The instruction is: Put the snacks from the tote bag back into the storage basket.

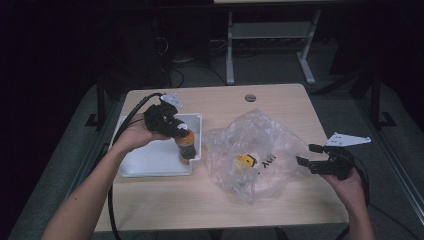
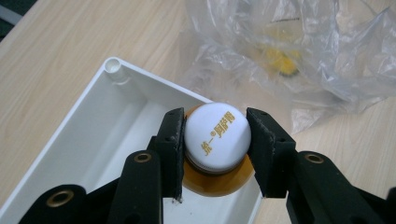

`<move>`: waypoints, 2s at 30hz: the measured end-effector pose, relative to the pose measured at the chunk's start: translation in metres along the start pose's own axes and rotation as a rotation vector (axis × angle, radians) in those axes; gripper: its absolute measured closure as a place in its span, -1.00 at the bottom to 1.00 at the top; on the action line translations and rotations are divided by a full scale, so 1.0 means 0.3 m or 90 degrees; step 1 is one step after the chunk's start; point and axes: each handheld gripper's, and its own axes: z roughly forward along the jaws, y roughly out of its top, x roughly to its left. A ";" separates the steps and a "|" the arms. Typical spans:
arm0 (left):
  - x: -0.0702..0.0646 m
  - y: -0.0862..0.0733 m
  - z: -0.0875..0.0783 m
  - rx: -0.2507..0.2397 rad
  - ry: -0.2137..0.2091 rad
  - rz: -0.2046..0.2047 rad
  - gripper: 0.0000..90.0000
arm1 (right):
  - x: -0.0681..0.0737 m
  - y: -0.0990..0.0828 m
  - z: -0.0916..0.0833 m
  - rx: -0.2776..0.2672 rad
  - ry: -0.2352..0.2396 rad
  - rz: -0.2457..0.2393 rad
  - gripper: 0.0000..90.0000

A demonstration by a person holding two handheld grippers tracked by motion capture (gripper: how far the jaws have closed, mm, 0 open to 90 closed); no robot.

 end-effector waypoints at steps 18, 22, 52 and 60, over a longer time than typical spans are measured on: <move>0.009 -0.028 0.020 -0.007 -0.010 -0.009 0.32 | 0.001 0.001 0.001 0.000 0.001 0.000 -0.43; 0.009 -0.032 0.020 -0.011 -0.010 -0.013 0.31 | 0.003 0.002 0.000 -0.003 0.003 -0.001 -0.43; 0.009 -0.055 0.033 -0.010 -0.017 -0.023 0.05 | 0.007 0.001 0.006 -0.002 0.009 -0.002 -0.43; 0.012 -0.063 0.016 -0.024 -0.013 -0.036 -0.04 | 0.008 0.000 0.006 -0.001 0.010 -0.003 -0.44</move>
